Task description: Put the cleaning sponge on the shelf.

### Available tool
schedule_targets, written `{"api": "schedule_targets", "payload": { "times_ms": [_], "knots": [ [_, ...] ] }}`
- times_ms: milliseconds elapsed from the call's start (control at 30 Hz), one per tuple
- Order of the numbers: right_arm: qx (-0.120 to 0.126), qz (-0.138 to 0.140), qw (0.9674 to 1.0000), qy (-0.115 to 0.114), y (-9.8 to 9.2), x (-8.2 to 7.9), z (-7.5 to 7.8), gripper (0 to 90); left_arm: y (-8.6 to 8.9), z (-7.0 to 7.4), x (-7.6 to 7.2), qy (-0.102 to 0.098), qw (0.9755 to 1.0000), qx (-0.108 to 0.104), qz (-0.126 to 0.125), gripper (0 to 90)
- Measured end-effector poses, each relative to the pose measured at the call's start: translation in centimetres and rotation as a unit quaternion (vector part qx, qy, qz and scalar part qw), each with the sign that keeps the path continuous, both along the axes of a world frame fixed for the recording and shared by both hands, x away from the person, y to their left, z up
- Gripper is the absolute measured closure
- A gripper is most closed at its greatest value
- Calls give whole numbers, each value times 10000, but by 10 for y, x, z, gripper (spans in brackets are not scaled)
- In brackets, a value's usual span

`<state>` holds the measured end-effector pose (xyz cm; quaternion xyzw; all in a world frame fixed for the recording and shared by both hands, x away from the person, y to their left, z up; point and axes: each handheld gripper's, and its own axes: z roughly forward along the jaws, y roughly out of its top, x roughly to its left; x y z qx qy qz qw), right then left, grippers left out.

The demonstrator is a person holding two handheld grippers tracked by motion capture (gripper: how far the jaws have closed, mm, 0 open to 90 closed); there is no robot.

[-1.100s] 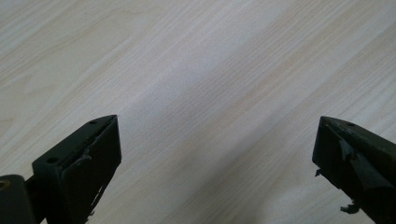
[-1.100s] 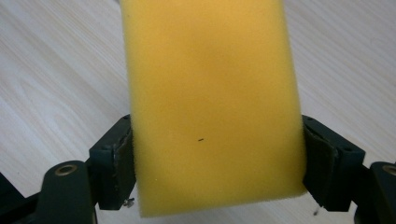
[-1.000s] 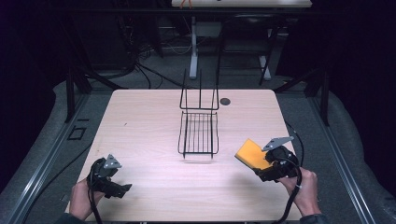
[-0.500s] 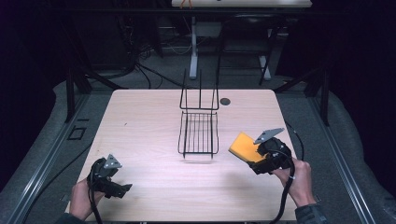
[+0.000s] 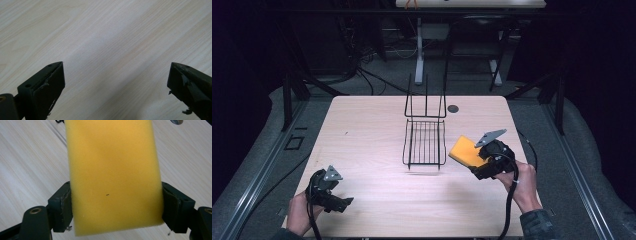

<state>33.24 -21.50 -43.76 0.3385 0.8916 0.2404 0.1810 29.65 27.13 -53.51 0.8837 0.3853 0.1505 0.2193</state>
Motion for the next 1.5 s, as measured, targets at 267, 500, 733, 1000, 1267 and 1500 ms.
{"api": "schedule_targets", "payload": {
  "times_ms": [267,500,733,1000,1267,1500],
  "knots": [
    [15,106,9999,-20,12,9,-1,227,0,0,0,-6,10000,-16,10,16],
    [43,176,9998,-54,21,17,-2,228,0,0,0,0,10000,-8,5,16],
    [-5,331,9994,-42,30,25,-3,228,0,0,0,8,10000,6,2,16],
    [-4,501,9987,-73,42,33,-6,228,0,0,0,-8,10000,-12,0,16],
    [-38,676,9977,-76,57,43,-10,228,0,0,0,-36,10000,-21,1,17],
    [-72,832,9965,-82,70,50,-14,228,0,0,0,-32,10000,-12,2,17]
  ]
}}
